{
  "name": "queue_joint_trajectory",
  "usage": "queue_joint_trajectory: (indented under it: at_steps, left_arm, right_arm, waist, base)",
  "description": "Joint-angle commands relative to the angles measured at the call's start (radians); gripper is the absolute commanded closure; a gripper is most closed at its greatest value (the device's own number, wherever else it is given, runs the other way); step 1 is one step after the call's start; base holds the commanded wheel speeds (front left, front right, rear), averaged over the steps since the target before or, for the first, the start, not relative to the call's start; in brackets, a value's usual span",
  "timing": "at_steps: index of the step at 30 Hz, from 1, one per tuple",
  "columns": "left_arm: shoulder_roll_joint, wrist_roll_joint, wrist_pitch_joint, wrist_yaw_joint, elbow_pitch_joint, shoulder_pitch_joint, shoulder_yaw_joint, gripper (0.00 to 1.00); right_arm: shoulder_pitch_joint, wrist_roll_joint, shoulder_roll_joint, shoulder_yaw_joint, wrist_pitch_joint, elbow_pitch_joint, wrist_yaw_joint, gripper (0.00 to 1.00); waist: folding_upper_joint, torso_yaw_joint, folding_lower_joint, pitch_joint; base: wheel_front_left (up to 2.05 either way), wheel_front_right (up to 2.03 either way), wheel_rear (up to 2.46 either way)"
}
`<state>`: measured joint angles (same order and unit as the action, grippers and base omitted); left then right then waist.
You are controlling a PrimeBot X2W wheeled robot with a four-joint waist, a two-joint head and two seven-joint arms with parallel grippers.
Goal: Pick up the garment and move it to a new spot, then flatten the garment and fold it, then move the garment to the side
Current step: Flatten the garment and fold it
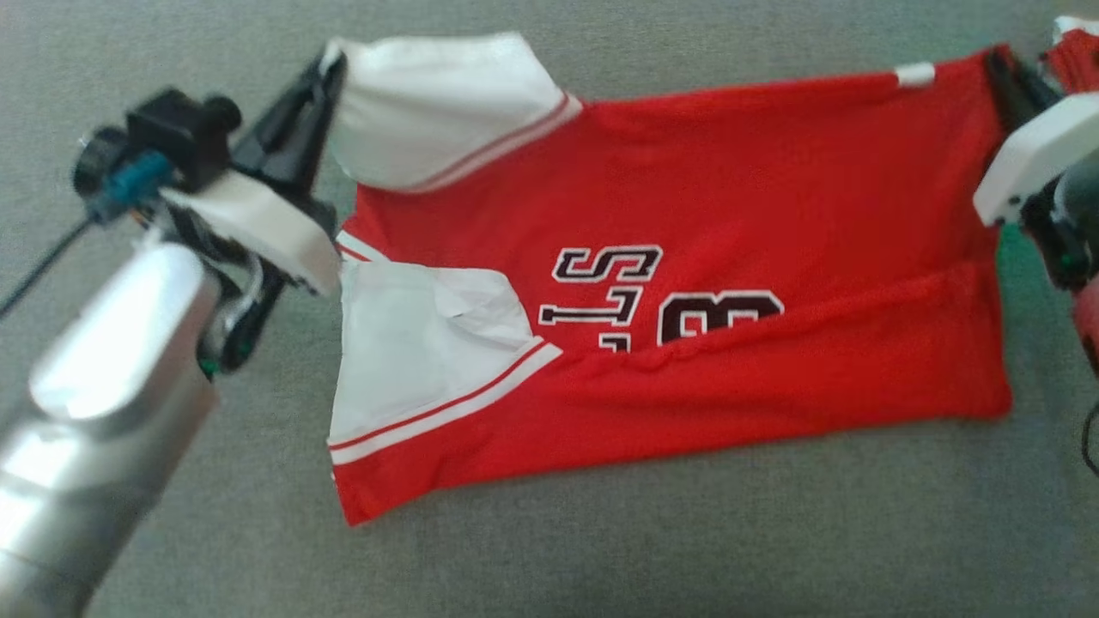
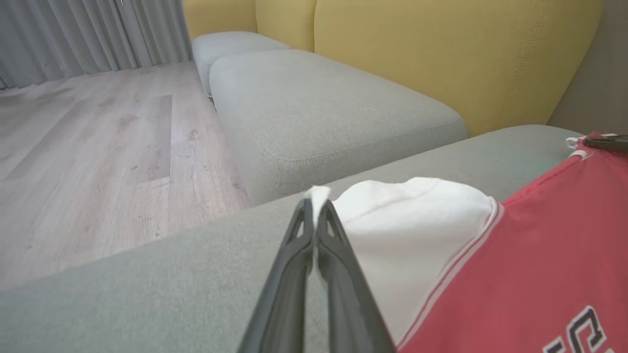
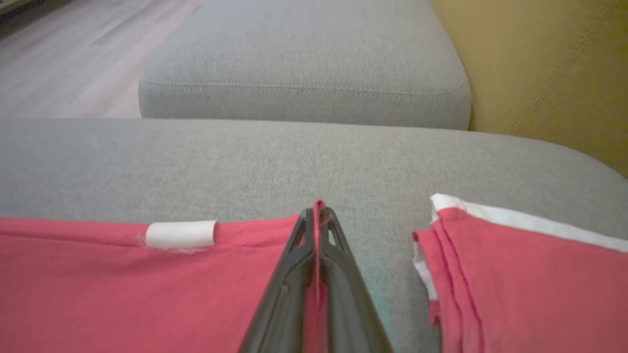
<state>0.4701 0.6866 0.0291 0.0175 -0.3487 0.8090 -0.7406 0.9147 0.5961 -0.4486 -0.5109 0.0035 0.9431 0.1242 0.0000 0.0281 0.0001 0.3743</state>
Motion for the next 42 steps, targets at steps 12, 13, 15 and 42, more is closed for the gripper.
queue_joint_trajectory:
  at_steps: [12, 13, 15, 42]
  left_arm:
    - [0.038, -0.053, 0.064, 0.024, -0.176, 0.317, 0.091, 1.00]
    - [0.031, -0.055, 0.076, 0.025, -0.198, 0.339, 0.095, 1.00]
    - [0.016, -0.056, 0.100, 0.028, -0.240, 0.378, 0.103, 1.00]
    - [0.131, 0.160, -0.097, 0.112, 0.024, 0.006, -0.081, 1.00]
  right_arm:
    - [0.190, 0.084, 0.014, -0.016, -0.068, -0.040, 0.007, 1.00]
    - [0.207, 0.084, 0.014, -0.017, -0.074, -0.036, 0.007, 1.00]
    - [0.238, 0.082, 0.016, -0.020, -0.088, -0.023, 0.007, 1.00]
    - [-0.039, 0.302, -0.172, -0.291, 0.091, -0.108, 0.007, 1.00]
  waist:
    - [0.0000, -0.042, -0.0001, 0.053]
    - [0.0000, -0.043, -0.0001, 0.056]
    - [0.0000, -0.043, -0.0001, 0.061]
    - [0.0000, 0.037, -0.0001, -0.089]
  base:
    - [0.00, 0.00, 0.00]
    - [0.00, 0.00, 0.00]
    - [0.00, 0.00, 0.00]
    - [0.00, 0.00, 0.00]
